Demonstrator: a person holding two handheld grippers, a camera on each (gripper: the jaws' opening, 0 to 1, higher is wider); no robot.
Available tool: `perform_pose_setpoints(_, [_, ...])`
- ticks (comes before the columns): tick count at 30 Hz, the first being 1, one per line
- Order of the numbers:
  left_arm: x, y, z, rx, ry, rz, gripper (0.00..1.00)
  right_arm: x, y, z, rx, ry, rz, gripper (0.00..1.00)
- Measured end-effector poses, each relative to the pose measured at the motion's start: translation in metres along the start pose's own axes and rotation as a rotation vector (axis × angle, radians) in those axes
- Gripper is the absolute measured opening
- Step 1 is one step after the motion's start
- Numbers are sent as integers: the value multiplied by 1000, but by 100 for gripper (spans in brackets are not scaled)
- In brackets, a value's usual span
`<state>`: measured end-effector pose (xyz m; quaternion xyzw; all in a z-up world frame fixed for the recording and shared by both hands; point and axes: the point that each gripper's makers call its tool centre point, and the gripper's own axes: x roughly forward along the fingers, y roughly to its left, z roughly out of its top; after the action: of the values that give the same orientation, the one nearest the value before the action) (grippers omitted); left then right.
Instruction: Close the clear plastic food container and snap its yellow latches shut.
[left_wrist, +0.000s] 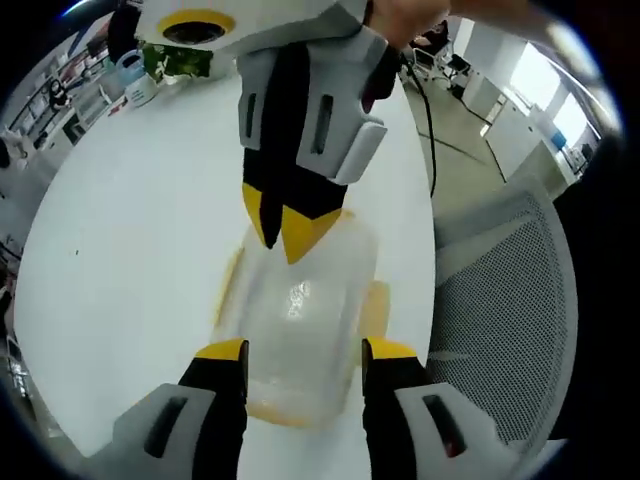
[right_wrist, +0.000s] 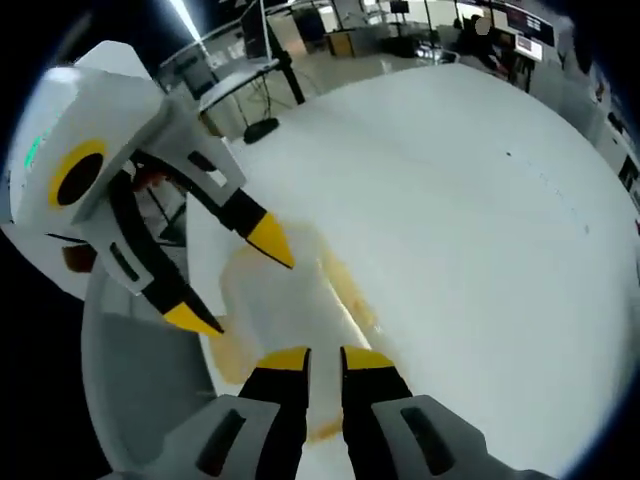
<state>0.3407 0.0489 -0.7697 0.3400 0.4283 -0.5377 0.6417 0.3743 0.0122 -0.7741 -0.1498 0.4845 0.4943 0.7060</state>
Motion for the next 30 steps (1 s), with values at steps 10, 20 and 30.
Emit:
perform_pose_setpoints(10, [3, -8, 0, 11, 0, -4, 44, 13, 6, 13, -26, -4, 13, 8])
perform_pose_setpoints(20, [11, -16, -2, 53, 19, 18, 43, 13, -6, 18, -42, 5, -3, 8])
perform_pose_setpoints(30, [10, -15, -2, 46, 25, 44, 37, 13, -19, 28, -47, -1, -25, 14])
